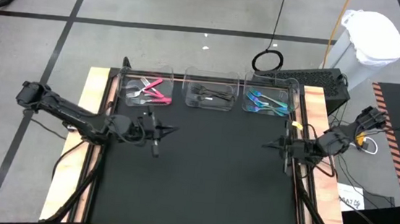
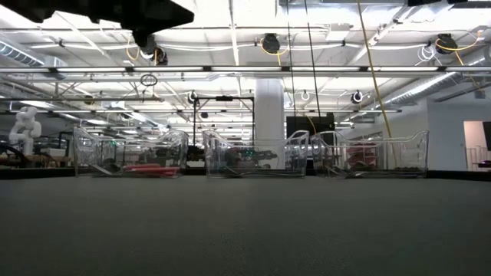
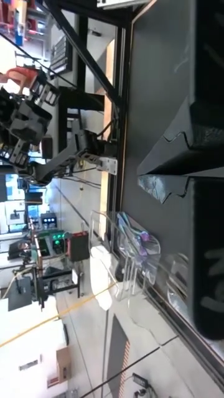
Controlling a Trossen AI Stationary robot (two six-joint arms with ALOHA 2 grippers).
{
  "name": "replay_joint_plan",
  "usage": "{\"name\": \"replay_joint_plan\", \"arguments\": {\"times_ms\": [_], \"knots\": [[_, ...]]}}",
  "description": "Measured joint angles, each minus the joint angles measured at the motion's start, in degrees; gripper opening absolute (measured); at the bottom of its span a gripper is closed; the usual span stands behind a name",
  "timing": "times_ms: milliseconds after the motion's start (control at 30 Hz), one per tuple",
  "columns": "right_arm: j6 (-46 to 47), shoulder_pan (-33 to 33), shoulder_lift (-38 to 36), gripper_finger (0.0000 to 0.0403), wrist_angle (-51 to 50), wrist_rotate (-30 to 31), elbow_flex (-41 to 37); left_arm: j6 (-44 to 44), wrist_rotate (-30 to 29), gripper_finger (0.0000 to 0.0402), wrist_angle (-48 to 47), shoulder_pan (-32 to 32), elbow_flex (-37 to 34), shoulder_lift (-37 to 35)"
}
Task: Sort silverware by color (type)
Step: Return to Home Position
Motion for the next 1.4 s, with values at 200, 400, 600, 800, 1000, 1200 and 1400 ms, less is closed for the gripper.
{"name": "replay_joint_plan", "arguments": {"times_ms": [200,400,600,800,1000,1200,1400], "knots": [[0.0,0.0,-2.3,0.0,-2.7,0.2,-0.1,0.0,0.0,0.0004,-0.3,-0.6,-5.5,-5.8],[0.8,0.0,-3.8,0.0,-4.6,-1.1,-0.1,0.6,0.0,0.0003,0.1,-0.6,-9.8,-10.0],[0.6,0.0,-4.3,0.0,-5.6,-4.0,-0.1,1.6,0.0,0.0003,1.8,-0.6,-13.7,-12.6],[0.1,0.0,-4.4,0.0,-8.0,-4.0,-0.1,4.3,0.0,0.0003,6.8,-0.6,-17.9,-14.5],[-1.5,-0.1,-6.0,0.0,-4.4,-3.9,-3.0,5.0,0.0,0.0003,10.8,-0.6,-21.6,-14.8],[-6.8,-1.8,-8.7,0.0,7.1,-0.3,-11.1,6.2,0.1,0.0003,13.0,-0.6,-23.5,-15.0],[-9.2,-4.4,-9.9,0.0,13.9,0.6,-15.9,6.6,0.1,0.0003,13.0,-0.6,-23.5,-15.0]]}}
